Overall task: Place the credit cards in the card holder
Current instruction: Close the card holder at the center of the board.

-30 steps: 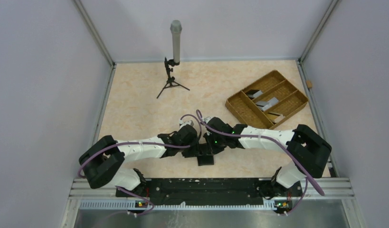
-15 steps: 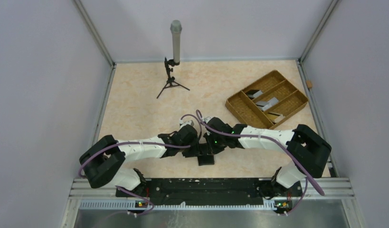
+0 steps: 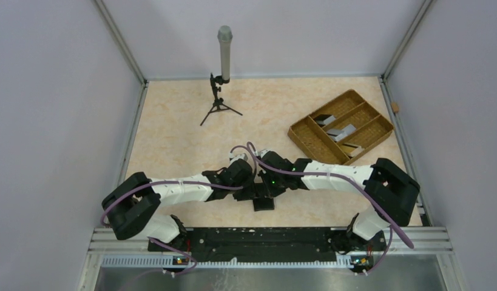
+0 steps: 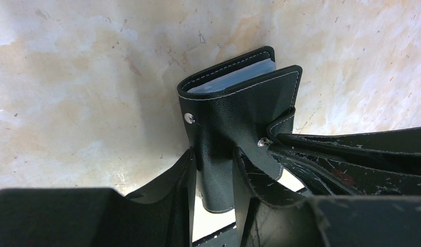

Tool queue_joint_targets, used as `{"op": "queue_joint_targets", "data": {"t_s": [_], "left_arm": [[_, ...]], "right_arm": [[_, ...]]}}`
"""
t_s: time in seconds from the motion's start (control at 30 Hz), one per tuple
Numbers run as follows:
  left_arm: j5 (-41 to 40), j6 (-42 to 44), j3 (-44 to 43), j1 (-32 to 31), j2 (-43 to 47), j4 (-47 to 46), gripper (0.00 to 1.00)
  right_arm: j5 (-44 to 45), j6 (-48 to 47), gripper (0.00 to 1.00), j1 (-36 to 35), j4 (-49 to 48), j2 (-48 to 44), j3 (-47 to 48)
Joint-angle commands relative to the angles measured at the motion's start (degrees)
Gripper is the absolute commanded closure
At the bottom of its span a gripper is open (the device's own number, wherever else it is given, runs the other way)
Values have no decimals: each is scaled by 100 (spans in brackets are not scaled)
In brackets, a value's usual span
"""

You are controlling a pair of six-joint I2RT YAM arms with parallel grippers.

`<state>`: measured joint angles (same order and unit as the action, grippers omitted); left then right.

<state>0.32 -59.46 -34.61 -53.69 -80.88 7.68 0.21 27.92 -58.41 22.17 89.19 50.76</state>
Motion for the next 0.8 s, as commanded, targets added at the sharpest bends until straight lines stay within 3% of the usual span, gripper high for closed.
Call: {"op": "queue_joint_targets", "data": {"t_s": [0.0,0.13,0.47,0.77], "left_arm": [[-234,136,170,-54,-275,365,67],[-234,137,155,-54,-287,357,67],[-238,153,133,-54,-270,374,67],[-234,171,108,-61,-283,383,67]], "right_arm": [[195,-157,100,-126,192,221,156],[245,-168,99,-228,287,317,308],[156,-51,76,-224,331,-323,430],[315,37,73,-230,393,-629,456]]}}
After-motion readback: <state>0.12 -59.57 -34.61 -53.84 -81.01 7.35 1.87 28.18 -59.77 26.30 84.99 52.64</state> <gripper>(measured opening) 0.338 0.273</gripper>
